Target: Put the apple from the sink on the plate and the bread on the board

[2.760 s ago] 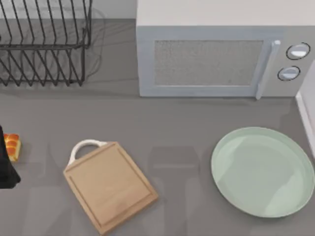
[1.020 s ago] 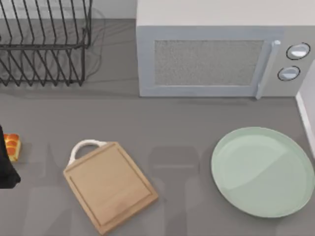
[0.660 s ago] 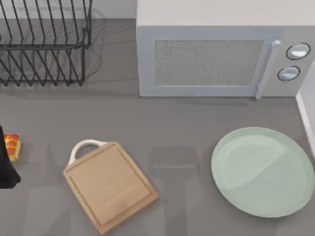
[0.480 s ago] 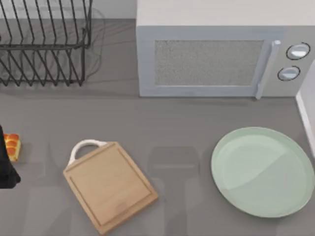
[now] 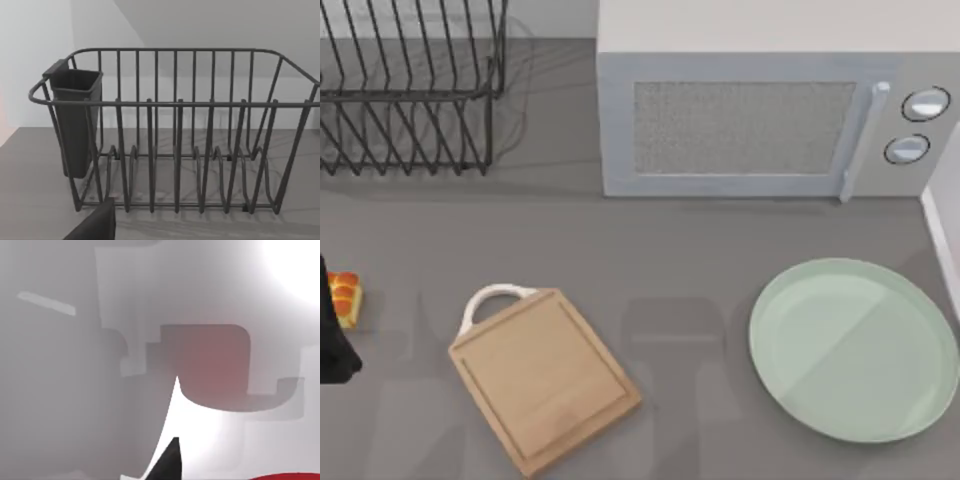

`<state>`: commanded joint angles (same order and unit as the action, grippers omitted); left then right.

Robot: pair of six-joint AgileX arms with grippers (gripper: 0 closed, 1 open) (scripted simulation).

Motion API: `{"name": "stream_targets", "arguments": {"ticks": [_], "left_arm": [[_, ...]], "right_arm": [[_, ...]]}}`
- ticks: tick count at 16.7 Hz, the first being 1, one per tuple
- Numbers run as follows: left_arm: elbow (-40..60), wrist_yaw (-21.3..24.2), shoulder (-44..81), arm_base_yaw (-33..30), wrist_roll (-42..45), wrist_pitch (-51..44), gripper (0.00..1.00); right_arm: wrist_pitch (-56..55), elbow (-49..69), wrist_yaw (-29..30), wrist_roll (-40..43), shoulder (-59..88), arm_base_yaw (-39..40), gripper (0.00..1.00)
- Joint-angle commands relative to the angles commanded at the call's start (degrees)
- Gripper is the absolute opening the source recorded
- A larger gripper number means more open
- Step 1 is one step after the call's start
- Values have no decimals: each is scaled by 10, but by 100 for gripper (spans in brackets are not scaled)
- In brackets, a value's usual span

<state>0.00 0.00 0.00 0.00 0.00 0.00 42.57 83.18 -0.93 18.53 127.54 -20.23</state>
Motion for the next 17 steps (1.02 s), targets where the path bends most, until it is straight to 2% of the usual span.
{"name": "stream_targets", "arguments": {"ticks": [4,11,17], "left_arm": [[0,0,0,0,0,0,100],[0,0,0,0,0,0,100],[0,0,0,0,0,0,100]], "right_arm": [[83,32,-1,1,-52,0,0],[93,37,0,-5,-63,4,0],[148,9,7,-96,-133,87,0]]}}
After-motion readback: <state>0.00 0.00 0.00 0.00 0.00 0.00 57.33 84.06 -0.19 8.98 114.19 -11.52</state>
